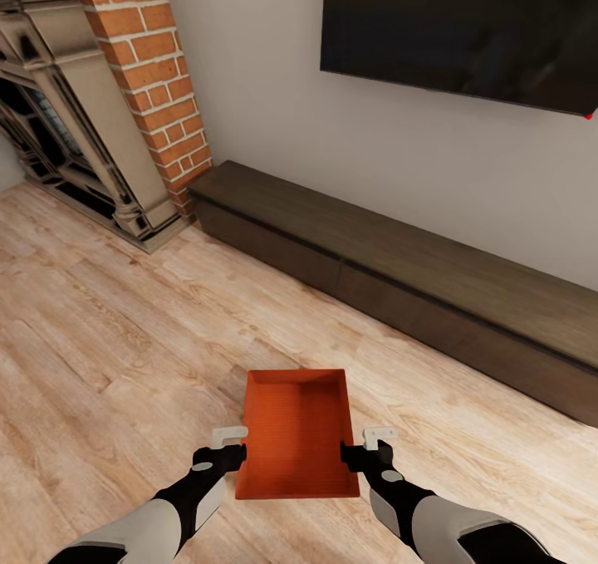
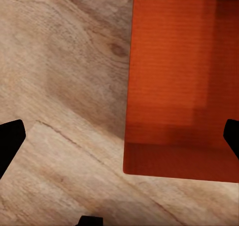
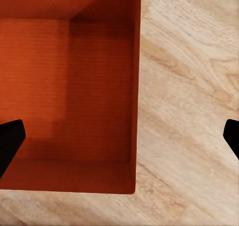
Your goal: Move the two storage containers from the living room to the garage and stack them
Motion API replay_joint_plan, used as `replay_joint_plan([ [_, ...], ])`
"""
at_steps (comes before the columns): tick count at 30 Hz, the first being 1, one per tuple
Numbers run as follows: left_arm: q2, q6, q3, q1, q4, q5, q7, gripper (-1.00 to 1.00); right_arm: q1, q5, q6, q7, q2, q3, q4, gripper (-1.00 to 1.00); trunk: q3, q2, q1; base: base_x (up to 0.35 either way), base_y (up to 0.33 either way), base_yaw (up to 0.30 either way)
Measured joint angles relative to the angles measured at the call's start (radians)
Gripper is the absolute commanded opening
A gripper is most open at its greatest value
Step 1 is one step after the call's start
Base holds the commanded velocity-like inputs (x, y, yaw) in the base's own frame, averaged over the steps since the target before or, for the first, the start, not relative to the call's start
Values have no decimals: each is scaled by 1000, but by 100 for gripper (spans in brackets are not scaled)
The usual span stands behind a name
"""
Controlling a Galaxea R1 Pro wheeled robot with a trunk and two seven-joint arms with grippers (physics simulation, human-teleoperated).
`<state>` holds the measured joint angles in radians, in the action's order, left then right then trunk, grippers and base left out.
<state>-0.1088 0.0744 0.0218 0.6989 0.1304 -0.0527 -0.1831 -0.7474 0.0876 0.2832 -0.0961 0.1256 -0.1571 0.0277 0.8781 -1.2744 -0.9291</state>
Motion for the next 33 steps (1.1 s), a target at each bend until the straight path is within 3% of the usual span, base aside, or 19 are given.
replay_joint_plan([
  [11, 0, 0, 0, 0, -2, -1, 0, 100, 32, -3, 11, 2, 1, 0, 0, 100, 34, -77, -42, 0, 0, 0],
  [33, -2, 1, 0, 0, -50, -2, 0, 100, 35, -1, 23, 2, 0, 0, 0, 100, 103, -231, -127, 0, 0, 0],
])
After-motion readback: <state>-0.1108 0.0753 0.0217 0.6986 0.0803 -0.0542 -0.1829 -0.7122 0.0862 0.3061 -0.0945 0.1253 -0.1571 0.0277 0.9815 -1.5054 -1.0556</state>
